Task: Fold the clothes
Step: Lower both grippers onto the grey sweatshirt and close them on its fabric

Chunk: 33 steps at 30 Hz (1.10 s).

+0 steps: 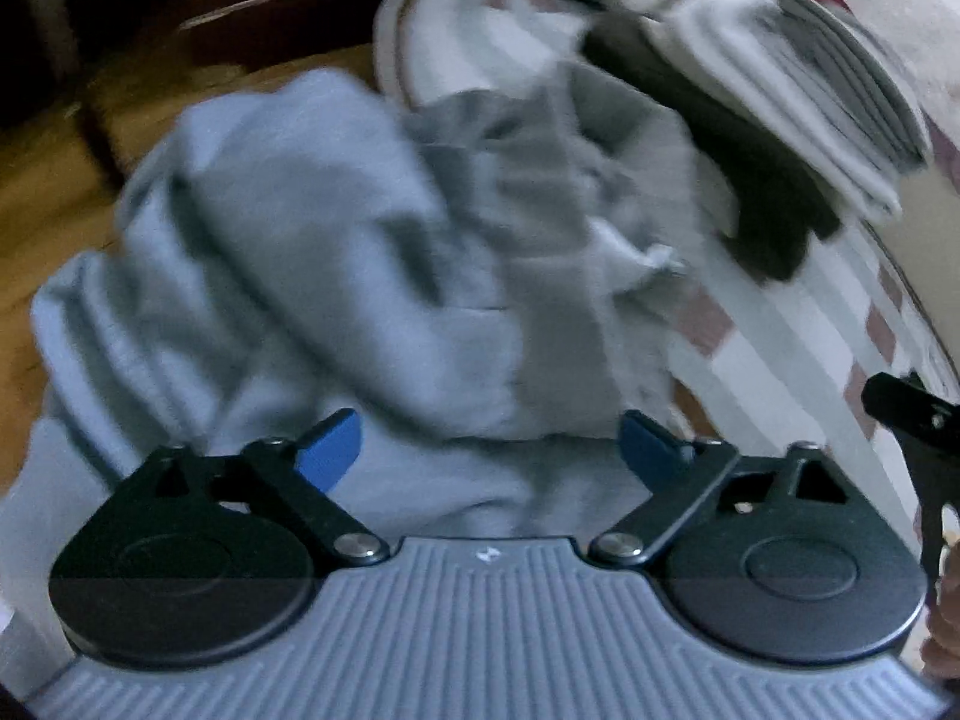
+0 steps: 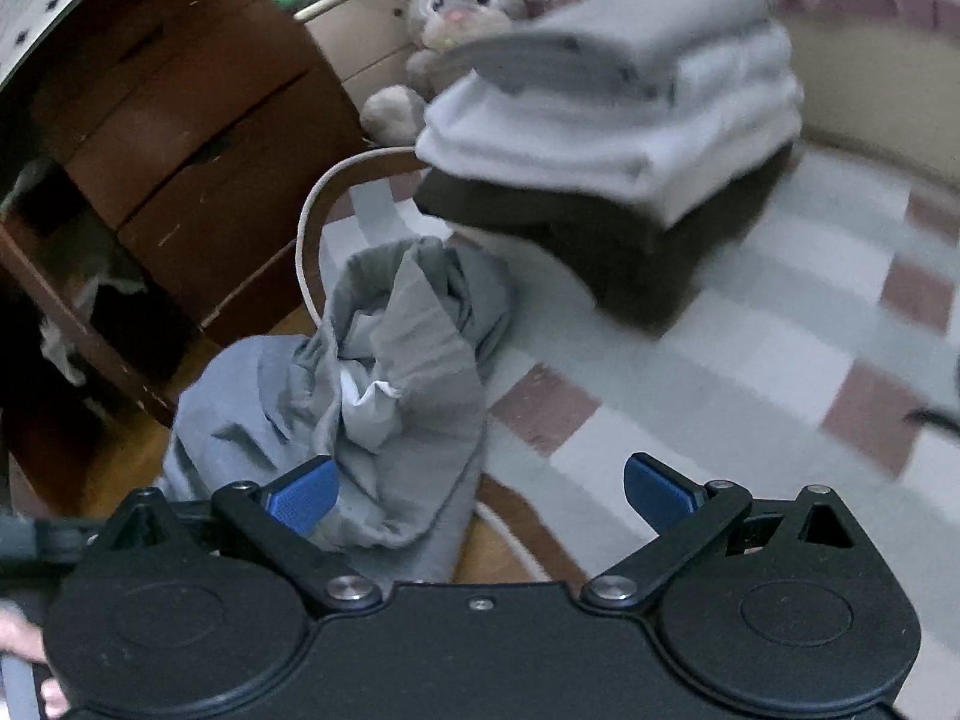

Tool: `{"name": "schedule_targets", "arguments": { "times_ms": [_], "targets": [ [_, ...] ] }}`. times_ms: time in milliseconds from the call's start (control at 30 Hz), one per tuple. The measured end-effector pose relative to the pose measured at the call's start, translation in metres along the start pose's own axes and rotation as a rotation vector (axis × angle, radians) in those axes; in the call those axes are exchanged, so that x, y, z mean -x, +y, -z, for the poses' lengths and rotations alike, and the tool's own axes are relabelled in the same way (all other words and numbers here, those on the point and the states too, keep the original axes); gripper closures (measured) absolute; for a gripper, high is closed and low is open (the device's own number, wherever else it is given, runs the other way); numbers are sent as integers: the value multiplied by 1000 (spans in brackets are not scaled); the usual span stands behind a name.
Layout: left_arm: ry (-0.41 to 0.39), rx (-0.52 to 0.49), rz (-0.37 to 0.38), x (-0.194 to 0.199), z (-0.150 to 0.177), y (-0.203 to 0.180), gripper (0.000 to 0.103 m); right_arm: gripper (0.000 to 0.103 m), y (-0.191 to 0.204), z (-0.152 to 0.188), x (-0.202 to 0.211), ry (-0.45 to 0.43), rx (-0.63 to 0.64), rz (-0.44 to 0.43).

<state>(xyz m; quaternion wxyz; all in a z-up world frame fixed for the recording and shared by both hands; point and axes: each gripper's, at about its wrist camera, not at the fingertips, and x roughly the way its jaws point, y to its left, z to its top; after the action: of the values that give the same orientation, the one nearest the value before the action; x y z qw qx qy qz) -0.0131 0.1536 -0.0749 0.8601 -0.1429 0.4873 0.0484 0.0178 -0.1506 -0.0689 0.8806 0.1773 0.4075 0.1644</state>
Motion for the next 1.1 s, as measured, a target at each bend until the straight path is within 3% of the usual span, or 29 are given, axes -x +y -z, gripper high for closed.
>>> {"name": "schedule_targets", "arguments": {
  "times_ms": [33, 133, 200, 233, 333, 433, 500, 533, 600, 667, 733, 800, 933, 1033, 1100],
  "targets": [
    [-24, 2, -27, 2, 1, 9, 32, 2, -2, 1, -5, -6, -26, -13],
    [-105, -8, -111, 6, 2, 29, 36, 8, -5, -1, -24, -29, -95, -92],
    [-117, 15, -93, 4, -4, 39, 40, 15, -4, -7, -43, -10, -120, -123],
    [-121, 39, -65, 2, -7, 44, 42, 24, -2, -9, -52, 3, -124, -145],
    [-124, 111, -8, -5, -19, 54, 46, 90, 4, -11, -78, 49, -114, -175],
    [-137, 130, 21, -15, -27, 54, 44, 88, 16, -10, -88, 80, -60, -130],
    [-153, 147, 6, -24, -32, 52, 41, 79, 21, -10, -90, 88, -44, -132],
    [-168, 152, -2, -29, -35, 51, 40, 55, 20, -11, -91, 85, -61, -148],
    [-211, 118, -95, -41, -39, 45, 34, 28, 17, -11, -90, 69, -122, -175],
    [-208, 82, -193, -58, -44, 37, 23, 13, 10, -10, -93, 65, -204, -187],
    [-194, 71, -248, -73, -48, 33, 20, 11, 3, -9, -100, 116, -295, -165],
    [-186, 116, -194, -82, -50, 36, 18, 11, -6, -5, -105, 156, -362, -142],
    [-139, 172, -85, -90, -51, 45, 53, 11, -18, 6, -105, 99, -430, -116],
    [-154, 145, -18, -80, -50, 49, 66, 12, -19, 15, -108, 65, -441, -109],
    [-157, 136, 49, -75, -48, 53, 67, 16, -18, 21, -113, 56, -448, -135]
  ]
}}
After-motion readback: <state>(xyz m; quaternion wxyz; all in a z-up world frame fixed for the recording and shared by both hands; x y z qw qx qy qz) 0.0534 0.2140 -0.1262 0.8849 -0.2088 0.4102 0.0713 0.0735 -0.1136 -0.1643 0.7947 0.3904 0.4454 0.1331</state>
